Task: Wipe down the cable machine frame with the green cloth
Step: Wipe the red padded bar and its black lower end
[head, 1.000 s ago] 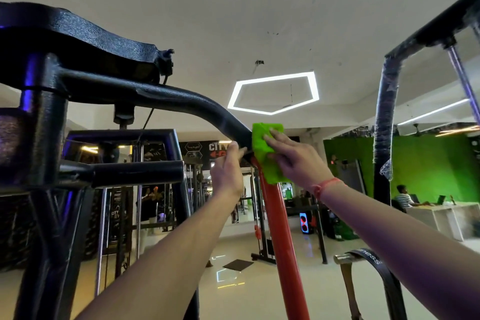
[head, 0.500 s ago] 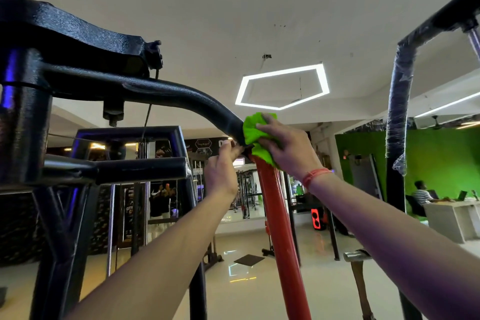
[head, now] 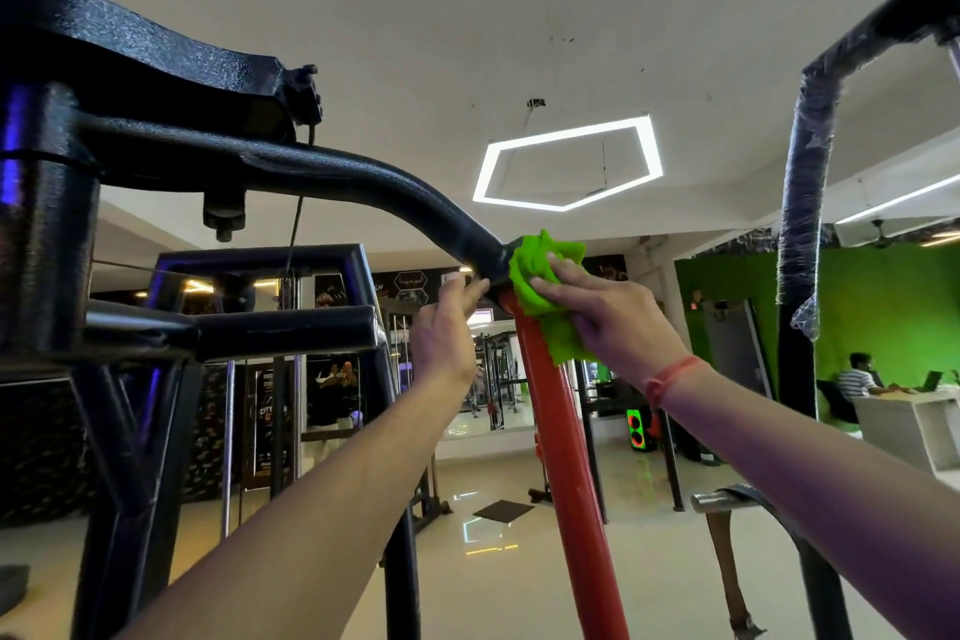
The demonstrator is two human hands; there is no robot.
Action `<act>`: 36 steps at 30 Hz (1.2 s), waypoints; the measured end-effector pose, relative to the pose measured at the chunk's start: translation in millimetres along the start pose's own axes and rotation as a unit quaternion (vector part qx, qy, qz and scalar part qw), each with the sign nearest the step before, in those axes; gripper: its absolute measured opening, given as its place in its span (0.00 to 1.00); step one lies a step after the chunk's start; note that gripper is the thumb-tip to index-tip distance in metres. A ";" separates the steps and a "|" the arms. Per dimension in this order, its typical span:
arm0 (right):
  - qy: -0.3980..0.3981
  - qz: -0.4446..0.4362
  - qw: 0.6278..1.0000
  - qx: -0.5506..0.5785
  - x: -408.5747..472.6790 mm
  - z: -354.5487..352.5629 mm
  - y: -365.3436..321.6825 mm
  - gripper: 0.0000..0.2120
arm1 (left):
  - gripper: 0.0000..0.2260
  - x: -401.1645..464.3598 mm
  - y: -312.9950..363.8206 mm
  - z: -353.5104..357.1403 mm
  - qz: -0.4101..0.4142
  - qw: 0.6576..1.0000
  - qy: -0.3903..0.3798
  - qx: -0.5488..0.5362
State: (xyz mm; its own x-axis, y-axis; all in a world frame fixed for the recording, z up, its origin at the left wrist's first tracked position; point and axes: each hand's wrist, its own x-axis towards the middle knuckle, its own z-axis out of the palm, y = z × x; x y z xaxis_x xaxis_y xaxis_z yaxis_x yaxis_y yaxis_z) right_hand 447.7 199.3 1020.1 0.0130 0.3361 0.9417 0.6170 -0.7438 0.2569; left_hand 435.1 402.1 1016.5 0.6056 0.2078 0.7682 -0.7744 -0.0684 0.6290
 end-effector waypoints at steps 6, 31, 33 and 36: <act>0.013 0.046 0.998 0.042 30.5 4.2 -14.9 0.21 | 0.17 -17.9 -9.2 10.8 -0.018 1.000 0.019 0.004; -0.061 0.032 0.997 -0.036 -57.5 39.2 -37.2 0.34 | 0.31 -65.5 -51.0 17.3 -0.242 0.957 -0.057 -0.148; -0.089 0.000 0.995 -0.038 -87.8 43.4 -33.9 0.37 | 0.32 -70.9 -52.9 14.4 -0.251 0.954 -0.067 -0.153; -0.086 0.003 0.996 -0.008 -93.0 43.0 -22.8 0.32 | 0.33 -76.6 -54.7 13.2 -0.260 0.949 -0.078 -0.159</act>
State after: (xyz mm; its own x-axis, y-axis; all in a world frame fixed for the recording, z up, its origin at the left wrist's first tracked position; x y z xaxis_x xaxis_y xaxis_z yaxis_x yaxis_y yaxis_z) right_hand 466.2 209.8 917.3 0.1527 0.4244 0.8925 0.6033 -0.7553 0.2559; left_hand 433.5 377.0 924.8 0.9217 -0.0157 0.3875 -0.3643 0.3074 0.8791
